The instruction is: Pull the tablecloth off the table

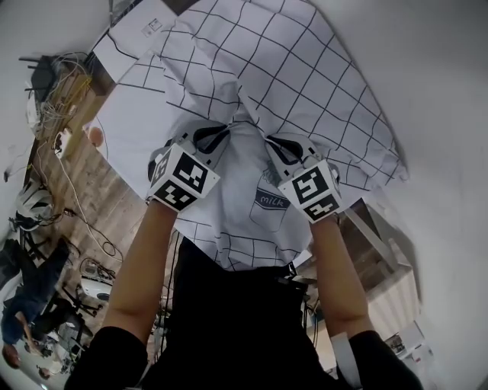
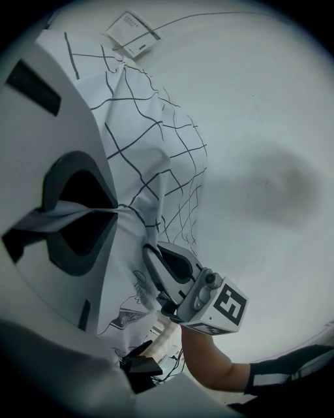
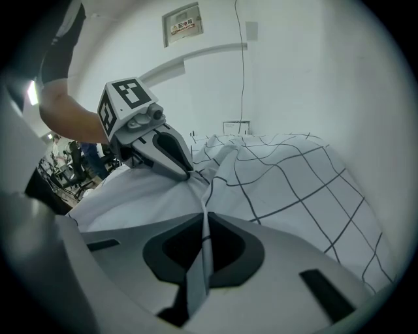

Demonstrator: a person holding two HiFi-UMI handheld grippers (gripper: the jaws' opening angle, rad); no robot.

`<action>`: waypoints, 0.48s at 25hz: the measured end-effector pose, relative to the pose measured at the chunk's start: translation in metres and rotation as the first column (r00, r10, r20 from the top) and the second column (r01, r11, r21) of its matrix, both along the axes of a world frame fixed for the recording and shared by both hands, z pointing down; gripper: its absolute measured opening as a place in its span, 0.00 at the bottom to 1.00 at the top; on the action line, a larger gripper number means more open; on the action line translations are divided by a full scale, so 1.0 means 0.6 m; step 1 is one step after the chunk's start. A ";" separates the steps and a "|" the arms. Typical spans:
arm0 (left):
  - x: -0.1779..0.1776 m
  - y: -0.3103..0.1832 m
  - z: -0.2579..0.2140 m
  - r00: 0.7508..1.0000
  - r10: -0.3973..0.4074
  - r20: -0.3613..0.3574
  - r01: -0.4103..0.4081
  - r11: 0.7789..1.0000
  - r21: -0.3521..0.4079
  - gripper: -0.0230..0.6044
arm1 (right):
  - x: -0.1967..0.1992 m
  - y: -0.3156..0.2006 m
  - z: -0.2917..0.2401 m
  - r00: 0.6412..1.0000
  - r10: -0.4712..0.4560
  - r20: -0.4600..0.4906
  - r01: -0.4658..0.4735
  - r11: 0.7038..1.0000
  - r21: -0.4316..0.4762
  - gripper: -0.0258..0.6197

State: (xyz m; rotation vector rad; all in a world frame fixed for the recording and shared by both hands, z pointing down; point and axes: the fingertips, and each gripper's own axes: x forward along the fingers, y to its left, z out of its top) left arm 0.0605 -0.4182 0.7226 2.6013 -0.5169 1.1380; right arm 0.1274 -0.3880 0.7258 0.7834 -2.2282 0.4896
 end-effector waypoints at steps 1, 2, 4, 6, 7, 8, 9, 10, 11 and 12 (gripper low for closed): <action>0.002 0.001 0.000 1.000 0.003 -0.003 -0.003 1.000 -0.008 0.08 | 0.000 0.002 0.000 1.000 0.005 0.004 -0.005 1.000 -0.006 0.08; 0.003 0.002 -0.001 1.000 0.007 -0.004 -0.007 1.000 -0.014 0.07 | -0.001 0.003 0.000 1.000 0.009 0.007 -0.009 1.000 -0.010 0.08; 0.004 0.003 -0.002 1.000 0.013 -0.008 -0.013 1.000 -0.018 0.06 | -0.001 0.004 -0.002 1.000 0.016 0.012 -0.016 1.000 -0.013 0.08; 0.004 0.005 -0.006 1.000 0.004 -0.025 -0.004 1.000 -0.018 0.06 | -0.001 0.006 -0.006 1.000 0.022 0.020 -0.022 1.000 -0.010 0.08; 0.004 0.006 -0.009 0.999 -0.009 -0.040 0.009 1.000 -0.020 0.06 | 0.000 0.007 -0.010 0.999 0.026 0.026 -0.026 1.000 -0.004 0.08; 0.002 0.007 -0.013 0.998 -0.025 -0.058 0.024 0.999 -0.023 0.06 | -0.001 0.008 -0.016 0.999 0.030 0.031 -0.030 1.000 0.003 0.08; 0.000 0.009 -0.018 0.997 -0.040 -0.072 0.038 0.999 -0.027 0.06 | -0.001 0.009 -0.022 0.999 0.032 0.036 -0.032 0.999 0.011 0.08; -0.002 0.010 -0.024 0.995 -0.050 -0.082 0.048 0.998 -0.032 0.06 | -0.002 0.010 -0.030 0.999 0.035 0.042 -0.035 0.999 0.018 0.08; -0.002 0.010 -0.032 0.994 -0.057 -0.091 0.054 0.998 -0.033 0.06 | -0.001 0.009 -0.041 0.998 0.040 0.050 -0.042 0.999 0.024 0.07; -0.001 0.009 -0.042 0.993 -0.058 -0.101 0.055 0.998 -0.031 0.06 | 0.001 0.007 -0.053 0.997 0.049 0.059 -0.051 0.998 0.032 0.07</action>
